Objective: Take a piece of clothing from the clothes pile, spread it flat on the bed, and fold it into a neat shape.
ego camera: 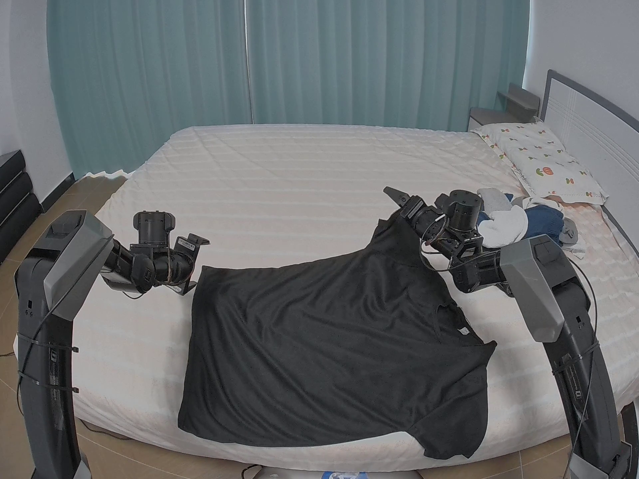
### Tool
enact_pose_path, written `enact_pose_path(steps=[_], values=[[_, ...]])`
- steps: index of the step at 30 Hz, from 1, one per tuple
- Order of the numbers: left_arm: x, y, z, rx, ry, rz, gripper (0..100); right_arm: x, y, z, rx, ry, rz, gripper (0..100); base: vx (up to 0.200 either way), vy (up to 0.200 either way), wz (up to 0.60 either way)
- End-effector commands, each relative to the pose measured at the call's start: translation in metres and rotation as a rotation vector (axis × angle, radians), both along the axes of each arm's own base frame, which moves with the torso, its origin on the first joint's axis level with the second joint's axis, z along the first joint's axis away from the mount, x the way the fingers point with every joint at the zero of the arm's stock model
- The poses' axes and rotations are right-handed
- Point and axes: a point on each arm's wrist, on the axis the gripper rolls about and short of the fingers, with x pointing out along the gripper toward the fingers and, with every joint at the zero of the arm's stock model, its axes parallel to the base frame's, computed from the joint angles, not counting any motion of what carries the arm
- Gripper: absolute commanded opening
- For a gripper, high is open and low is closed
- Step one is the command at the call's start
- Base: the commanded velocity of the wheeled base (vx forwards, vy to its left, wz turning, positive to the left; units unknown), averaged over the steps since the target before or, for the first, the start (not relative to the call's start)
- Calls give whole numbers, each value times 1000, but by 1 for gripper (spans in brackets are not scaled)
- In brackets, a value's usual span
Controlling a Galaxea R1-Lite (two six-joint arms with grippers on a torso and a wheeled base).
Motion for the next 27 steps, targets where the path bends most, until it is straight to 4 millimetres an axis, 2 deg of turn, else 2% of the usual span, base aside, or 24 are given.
enact_pose_path(steps=[1,4,6,12,18,24,27], values=[[0,-1,-1,1,2,0,100,1,0,-23,-78,71,7,100,0,0,0],[0,-1,-1,1,2,0,100,-1,10,-46,-119,108,27,100,0,0,0],[0,-1,-1,1,2,0,100,-2,12,-52,-123,128,31,100,0,0,0],[0,-1,-1,2,2,0,100,-2,14,-48,-126,125,18,100,0,0,0],[0,-1,-1,1,4,-2,100,1,-3,-40,-149,186,-60,100,0,0,0],[0,-1,0,0,0,-6,100,7,-36,-32,-206,197,-154,100,0,0,0],[0,-1,0,0,0,-6,100,7,-49,-37,-223,229,-172,100,0,0,0]])
